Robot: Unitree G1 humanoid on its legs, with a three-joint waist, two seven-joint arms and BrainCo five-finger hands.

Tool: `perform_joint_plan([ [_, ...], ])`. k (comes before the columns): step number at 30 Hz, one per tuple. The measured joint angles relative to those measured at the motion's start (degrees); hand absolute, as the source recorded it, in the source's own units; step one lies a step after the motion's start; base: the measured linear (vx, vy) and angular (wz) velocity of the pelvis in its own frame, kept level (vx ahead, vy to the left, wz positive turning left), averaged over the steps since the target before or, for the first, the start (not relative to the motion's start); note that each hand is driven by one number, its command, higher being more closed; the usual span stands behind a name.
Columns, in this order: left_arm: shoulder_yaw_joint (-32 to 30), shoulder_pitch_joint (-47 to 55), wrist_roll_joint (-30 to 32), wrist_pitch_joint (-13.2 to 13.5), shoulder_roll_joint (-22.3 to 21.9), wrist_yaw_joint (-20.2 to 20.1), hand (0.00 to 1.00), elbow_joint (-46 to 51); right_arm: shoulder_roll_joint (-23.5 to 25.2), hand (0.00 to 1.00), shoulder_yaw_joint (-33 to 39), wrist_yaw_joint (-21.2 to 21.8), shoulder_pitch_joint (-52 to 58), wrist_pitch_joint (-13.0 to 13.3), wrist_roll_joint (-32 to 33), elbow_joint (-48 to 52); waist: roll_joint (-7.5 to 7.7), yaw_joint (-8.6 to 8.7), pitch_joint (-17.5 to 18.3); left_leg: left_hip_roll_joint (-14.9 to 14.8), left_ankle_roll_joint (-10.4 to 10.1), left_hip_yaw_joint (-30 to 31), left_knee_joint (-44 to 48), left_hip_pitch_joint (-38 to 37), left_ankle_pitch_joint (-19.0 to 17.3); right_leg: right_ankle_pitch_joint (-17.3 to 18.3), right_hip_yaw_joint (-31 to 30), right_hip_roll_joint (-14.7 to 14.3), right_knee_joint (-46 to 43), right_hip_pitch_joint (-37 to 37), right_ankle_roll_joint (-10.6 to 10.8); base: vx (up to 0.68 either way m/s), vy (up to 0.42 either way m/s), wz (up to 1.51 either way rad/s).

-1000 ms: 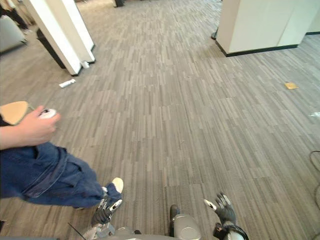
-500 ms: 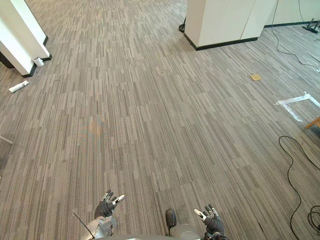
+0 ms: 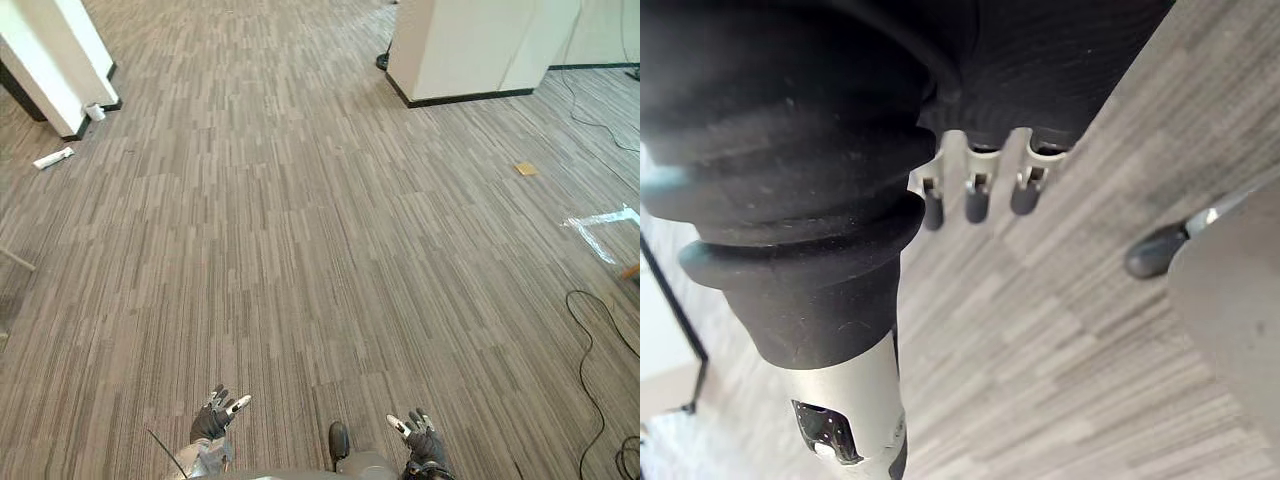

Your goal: Organize washtable

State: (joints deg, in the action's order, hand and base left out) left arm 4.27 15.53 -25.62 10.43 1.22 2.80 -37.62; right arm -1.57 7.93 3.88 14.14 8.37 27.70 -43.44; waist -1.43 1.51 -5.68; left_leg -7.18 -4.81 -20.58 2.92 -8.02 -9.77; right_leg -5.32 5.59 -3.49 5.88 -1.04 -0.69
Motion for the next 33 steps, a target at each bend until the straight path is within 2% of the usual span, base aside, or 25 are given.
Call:
perform_joint_plan([
  [1, 0.1, 0.3, 0.1, 0.0, 0.0, 0.1, 0.0, 0.0, 0.4, 0.0, 0.0, -0.2, -0.7, 0.0, 0.1, -0.3, -0.02, -0.1, 0.0, 0.0, 0.0, 0.0, -0.1, -0.1, 0.0, -0.5, 0.7, 0.1, -0.1, 0.1, 0.5, 0.08, 0.043, -0.02],
  [4, 0.1, 0.7, 0.4, 0.0, 0.0, 1.0, 0.0, 0.0, 0.4, 0.0, 0.0, -0.3, -1.3, 0.1, 1.3, -0.3, -0.31, -0.12, 0.0, 0.1, 0.0, -0.4, 0.0, -0.5, -0.4, -1.2, 0.5, 0.0, -1.0, 0.4, -0.1, 0.1, 0.046, -0.1],
  [6, 0.1, 0.3, 0.4, 0.0, 0.0, 1.1, 0.0, 0.1, 0.4, 0.0, 0.0, -0.3, -1.7, 0.1, 1.9, -0.2, -0.65, -0.2, 0.1, 0.0, 0.5, -1.1, 0.3, -0.6, -0.8, 0.5, 0.1, 0.0, -4.8, -1.6, 0.4, 0.01, 0.066, -0.24],
  [8, 0.3, -0.6, 0.5, 0.0, 0.1, 1.1, 0.0, 0.4, 0.0, 0.0, 0.1, -0.2, -2.0, 0.3, 3.3, 0.1, -0.93, 0.16, -0.4, 0.4, 1.3, -2.1, 1.3, -0.9, -2.3, 6.7, 0.6, 1.5, -18.6, -7.7, 1.5, -0.05, 0.09, -0.11],
  [9, 0.4, -0.9, 0.5, 0.0, 0.3, 1.1, 0.0, 0.6, 0.0, 0.0, 0.2, -0.2, -1.9, 0.3, 3.3, 0.1, -0.52, 0.58, -0.7, 0.9, 1.4, -2.2, 1.5, -1.4, -2.4, 8.0, 0.9, 2.3, -22.4, -9.1, 1.9, -0.08, 0.084, 0.0],
  [10, 0.5, -0.8, 0.7, 0.0, 0.5, 1.1, 0.0, 1.3, 0.0, 0.0, 0.3, -0.2, -1.6, 0.3, 3.3, 0.6, -0.84, 0.87, -1.9, 1.3, 2.4, -2.2, 1.3, -2.6, -3.0, 10.0, 2.3, 4.0, -30.0, -12.1, 3.4, -0.08, 0.059, 0.02],
  [11, 0.6, -0.9, 1.2, -0.1, 0.6, 1.1, 0.0, 1.7, -0.1, 0.0, 0.5, -0.2, -1.2, 0.3, 3.4, 1.5, -0.38, 1.24, -2.5, 1.5, 3.3, -2.0, 1.3, -3.5, -4.1, 12.6, 4.7, 5.9, -35.7, -14.7, 3.1, -0.06, 0.056, 0.02],
  [13, 1.0, -0.8, 1.6, -0.1, 1.3, 1.1, 0.0, 1.7, -0.2, 0.0, 0.5, -0.2, 0.1, 0.4, 3.5, 1.7, -0.72, 1.51, -2.6, 1.5, 3.1, -1.7, 1.4, -4.5, -5.0, 13.5, 6.6, 8.3, -35.8, -17.5, 3.5, 0.03, 0.064, 0.01],
  [14, 1.6, -1.0, 1.6, -0.1, 2.2, 1.1, 0.0, 1.7, -0.2, 0.0, 0.5, -0.2, 0.8, 0.3, 3.8, 1.7, -0.25, 1.92, -3.1, 1.2, 2.4, -1.4, 1.6, -4.6, -5.9, 12.9, 7.1, 9.8, -31.8, -19.4, 3.8, 0.13, 0.016, 0.05],
  [15, 1.9, -1.1, 1.6, -0.1, 2.5, 1.0, 0.0, 1.7, -0.1, 0.0, 0.6, -0.2, 1.0, 0.3, 3.9, 1.8, -0.53, 2.3, -3.2, 1.0, 2.1, -1.1, 1.6, -4.8, -6.2, 12.1, 7.1, 10.2, -29.3, -20.1, 3.9, 0.16, -0.041, 0.15],
  [17, 1.9, -2.7, 1.6, -0.1, 2.6, 1.0, 0.0, 1.6, 0.0, 0.0, 1.4, -0.2, 0.6, 0.7, 4.5, 2.3, -0.43, 3.56, -5.2, 0.3, 0.1, 0.1, 1.5, -7.0, -7.9, 6.4, 8.2, 12.2, -17.6, -21.4, 5.9, 0.35, -0.14, 0.25],
  [20, 1.9, -4.7, 1.6, -0.1, 2.7, 0.9, 0.0, 1.6, 0.2, 0.0, 1.5, -0.2, 1.0, 0.7, 4.4, 2.2, 1.31, 4.04, -6.4, 0.1, -2.1, 1.8, 1.1, -9.8, -10.3, 4.2, 10.2, 15.1, -13.5, -22.5, 6.2, 0.41, -0.232, 0.39],
  [21, 1.9, -5.8, 1.6, -0.2, 1.8, 1.0, 0.0, 0.7, -0.6, 0.0, 2.1, -0.1, 1.0, 0.5, 4.5, 2.4, -0.46, 4.24, -6.0, -2.4, -2.6, 2.1, 0.9, -10.5, -11.7, -2.2, 10.3, 14.1, -17.8, -23.9, 4.8, 0.46, -0.241, 0.33],
  [22, 2.2, -6.0, 1.6, -0.1, 1.0, 0.9, 0.0, 0.4, -1.2, 0.0, 2.5, -0.1, 0.8, 0.6, 4.4, 2.7, -2.19, 4.3, -5.8, -3.7, -2.8, 2.7, 2.7, -10.3, -10.8, -1.9, 9.9, 13.2, -22.8, -25.6, 4.3, 0.75, -0.418, 0.2],
  [23, 2.3, -6.7, 1.6, -0.1, 0.0, 0.7, 0.0, -0.2, -1.6, 0.0, 3.0, -0.1, -0.3, 0.5, 4.4, 2.4, -2.77, 3.74, -6.2, -5.5, -5.0, 3.3, 10.2, -8.0, -8.4, 0.1, 9.3, 13.2, -29.3, -27.2, 0.9, 0.66, -0.388, -0.01],
  [24, 2.3, -6.5, 1.6, -0.1, -0.5, 0.8, 0.0, -0.2, -2.3, 0.0, 3.0, -0.2, -1.1, 0.4, 4.3, 2.1, -2.99, 3.62, -6.3, -6.3, -4.7, 3.5, 15.3, -6.5, -6.0, 2.0, 9.6, 13.3, -31.4, -26.9, 0.5, 0.77, -0.547, -0.13],
  [25, 2.3, -6.4, 1.6, -0.1, -1.1, 0.9, 0.0, -0.4, -2.6, 0.0, 2.7, -0.1, -2.1, 0.3, 4.2, 2.3, -3.05, 3.8, -6.4, -7.9, -3.7, 3.7, 25.4, -3.2, 2.1, 5.7, 10.0, 13.3, -33.0, -24.6, 0.1, 0.64, -0.492, -0.23],
  [26, 2.2, -5.6, 1.1, -0.1, -1.6, 0.9, 0.0, -0.8, -2.6, 0.0, 2.2, -0.1, -2.8, 0.3, 4.3, 2.4, -2.96, 3.3, -6.8, -10.5, -3.6, 4.3, 34.8, -0.4, 12.2, 7.7, 9.7, 12.4, -30.6, -19.7, -0.8, 0.67, -0.442, -0.26],
  [27, 2.2, -5.5, 0.8, -0.1, -1.8, 0.9, 0.0, -0.7, -2.4, 0.0, 2.0, -0.1, -3.1, 0.4, 4.3, 2.6, -3.58, 2.86, -6.8, -12.1, -3.6, 4.1, 40.4, 1.1, 11.8, 8.0, 9.8, 11.3, -28.6, -17.0, -1.1, 0.65, -0.354, -0.51],
  [28, 1.9, -5.5, 0.3, 0.0, -2.0, 0.9, 0.0, -0.7, -2.3, 0.0, 2.0, -0.2, -3.8, 0.6, 4.4, 2.9, -3.84, 2.16, -6.9, -14.8, -1.8, 2.2, 50.3, 4.6, 9.8, 8.4, 8.7, 9.4, -24.3, -11.7, -1.4, 0.61, -0.272, -0.62],
  [29, 1.6, -5.5, -0.4, 0.0, -2.1, 0.9, 0.0, -0.6, -2.2, 0.0, 2.0, -0.2, -3.7, 1.2, 4.4, 3.9, -3.25, 1.41, -7.2, -15.1, -0.1, -0.3, 54.4, 6.6, 7.3, 8.4, 7.5, 8.7, -20.4, -6.6, -1.4, 0.57, -0.25, -0.66],
  [31, 0.4, -5.1, -1.4, 0.1, -2.2, 0.9, 0.0, 0.2, -2.2, 0.0, 2.2, -0.2, -3.6, 1.9, 4.4, 4.6, -2.31, 0.9, -7.3, -15.0, 0.8, -5.1, 54.8, 10.4, 4.3, 9.0, 5.7, 8.7, -15.3, -0.4, -0.8, 0.54, -0.153, -0.5],
  [33, -0.6, -4.9, -2.4, 0.1, -2.4, 0.9, 0.0, 1.2, -2.5, 0.0, 2.5, -0.2, -3.5, 1.9, 4.4, 4.4, -2.19, 0.81, -7.4, -14.8, 0.5, -7.9, 50.6, 15.2, 2.6, 10.4, 5.0, 8.6, -12.6, 3.8, -0.2, 0.51, -0.066, -0.32],
])
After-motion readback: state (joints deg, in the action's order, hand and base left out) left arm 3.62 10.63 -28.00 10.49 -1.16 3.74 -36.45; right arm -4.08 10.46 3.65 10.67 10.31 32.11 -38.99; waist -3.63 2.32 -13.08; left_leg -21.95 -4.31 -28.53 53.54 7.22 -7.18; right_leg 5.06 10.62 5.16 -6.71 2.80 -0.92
